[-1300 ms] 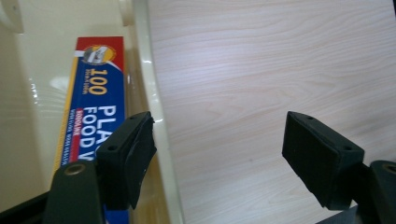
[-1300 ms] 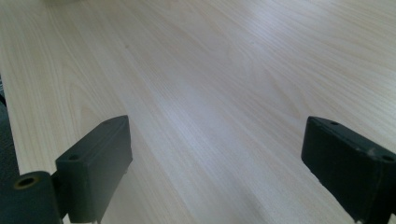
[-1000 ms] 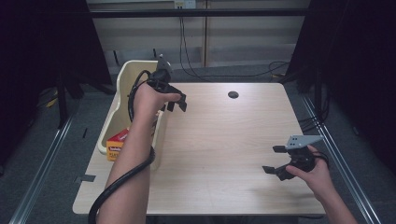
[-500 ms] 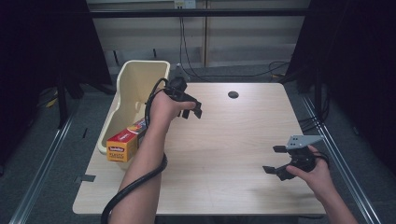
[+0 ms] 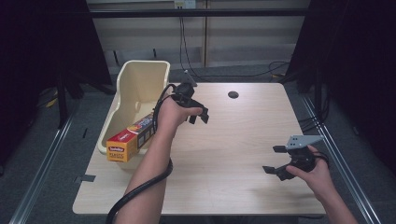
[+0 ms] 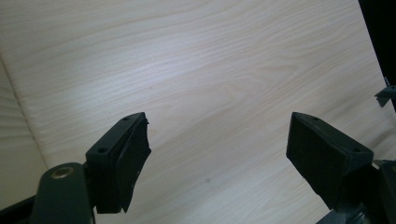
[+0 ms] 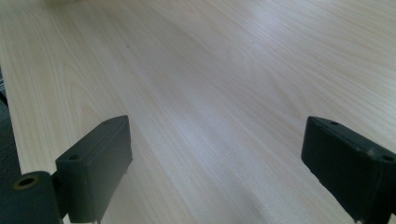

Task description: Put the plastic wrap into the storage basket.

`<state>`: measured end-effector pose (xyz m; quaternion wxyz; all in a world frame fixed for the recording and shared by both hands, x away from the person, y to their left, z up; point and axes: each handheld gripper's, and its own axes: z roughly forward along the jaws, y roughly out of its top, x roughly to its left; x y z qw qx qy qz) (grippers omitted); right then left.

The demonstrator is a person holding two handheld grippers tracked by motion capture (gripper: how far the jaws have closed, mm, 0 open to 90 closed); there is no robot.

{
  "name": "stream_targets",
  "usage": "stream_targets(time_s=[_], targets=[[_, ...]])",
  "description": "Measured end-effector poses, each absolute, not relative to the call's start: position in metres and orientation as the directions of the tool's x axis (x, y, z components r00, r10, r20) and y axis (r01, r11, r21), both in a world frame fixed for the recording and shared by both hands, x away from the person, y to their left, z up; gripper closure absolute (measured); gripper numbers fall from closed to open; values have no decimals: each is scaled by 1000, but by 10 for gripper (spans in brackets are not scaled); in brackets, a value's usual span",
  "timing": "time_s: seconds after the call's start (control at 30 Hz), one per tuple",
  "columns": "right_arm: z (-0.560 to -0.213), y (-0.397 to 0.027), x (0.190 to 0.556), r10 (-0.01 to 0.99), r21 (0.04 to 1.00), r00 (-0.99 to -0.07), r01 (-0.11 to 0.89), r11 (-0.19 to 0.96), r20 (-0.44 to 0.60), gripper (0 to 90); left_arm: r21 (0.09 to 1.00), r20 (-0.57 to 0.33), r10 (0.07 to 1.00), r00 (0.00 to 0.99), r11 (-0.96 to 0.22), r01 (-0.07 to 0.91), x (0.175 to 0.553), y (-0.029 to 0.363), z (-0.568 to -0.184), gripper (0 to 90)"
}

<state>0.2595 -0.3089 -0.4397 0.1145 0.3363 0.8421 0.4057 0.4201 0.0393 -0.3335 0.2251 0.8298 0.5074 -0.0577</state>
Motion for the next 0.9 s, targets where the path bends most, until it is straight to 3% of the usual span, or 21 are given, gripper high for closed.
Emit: stream_targets(time_s=[0.9], targets=[[-440,-309,260,660,756,-747,479,447,84,86,306,-375,777,507,-412,858,411,24,-373,208]])
